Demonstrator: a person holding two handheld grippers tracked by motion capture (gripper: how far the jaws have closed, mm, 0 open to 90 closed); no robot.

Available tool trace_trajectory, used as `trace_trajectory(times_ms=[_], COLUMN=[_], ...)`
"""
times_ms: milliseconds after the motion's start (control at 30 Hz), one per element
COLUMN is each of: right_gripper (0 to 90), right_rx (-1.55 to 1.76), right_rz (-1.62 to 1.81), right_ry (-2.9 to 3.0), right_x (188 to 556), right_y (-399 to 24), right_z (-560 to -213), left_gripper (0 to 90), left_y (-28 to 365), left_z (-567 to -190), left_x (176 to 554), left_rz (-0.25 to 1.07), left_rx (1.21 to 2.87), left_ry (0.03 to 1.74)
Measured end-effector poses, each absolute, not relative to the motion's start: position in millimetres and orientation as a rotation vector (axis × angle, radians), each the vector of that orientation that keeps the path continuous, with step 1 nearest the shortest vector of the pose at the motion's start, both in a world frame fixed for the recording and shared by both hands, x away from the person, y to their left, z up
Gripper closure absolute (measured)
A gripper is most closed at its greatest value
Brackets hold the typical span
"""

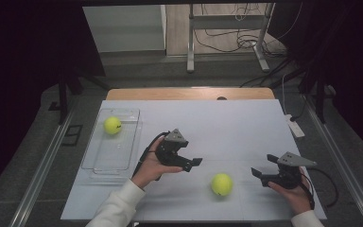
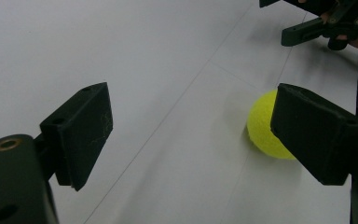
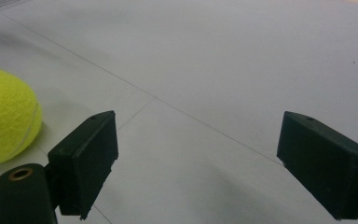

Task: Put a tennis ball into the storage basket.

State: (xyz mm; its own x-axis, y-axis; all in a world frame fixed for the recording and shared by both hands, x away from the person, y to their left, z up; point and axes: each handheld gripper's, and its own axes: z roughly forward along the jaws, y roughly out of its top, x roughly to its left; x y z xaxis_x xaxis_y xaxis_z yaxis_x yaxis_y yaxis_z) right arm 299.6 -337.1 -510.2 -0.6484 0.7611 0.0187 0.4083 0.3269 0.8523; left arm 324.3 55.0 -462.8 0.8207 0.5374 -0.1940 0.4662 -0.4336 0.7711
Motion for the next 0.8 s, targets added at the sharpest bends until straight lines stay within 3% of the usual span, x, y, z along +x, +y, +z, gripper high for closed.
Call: trace_trajectory(times_ms=[800], right_gripper=[12.6], right_rx=[1.036], right_rz=[1.248], right_ry=[2.212], right_x=[299.7], right_y=[-336.9], right_z=[-510.6], left_gripper=[13.6], left_y=[34.9], left_z=[-470.2], left_x=[320.2], left_rz=[0.069], left_rx=[2.135], left_ry=[0.701])
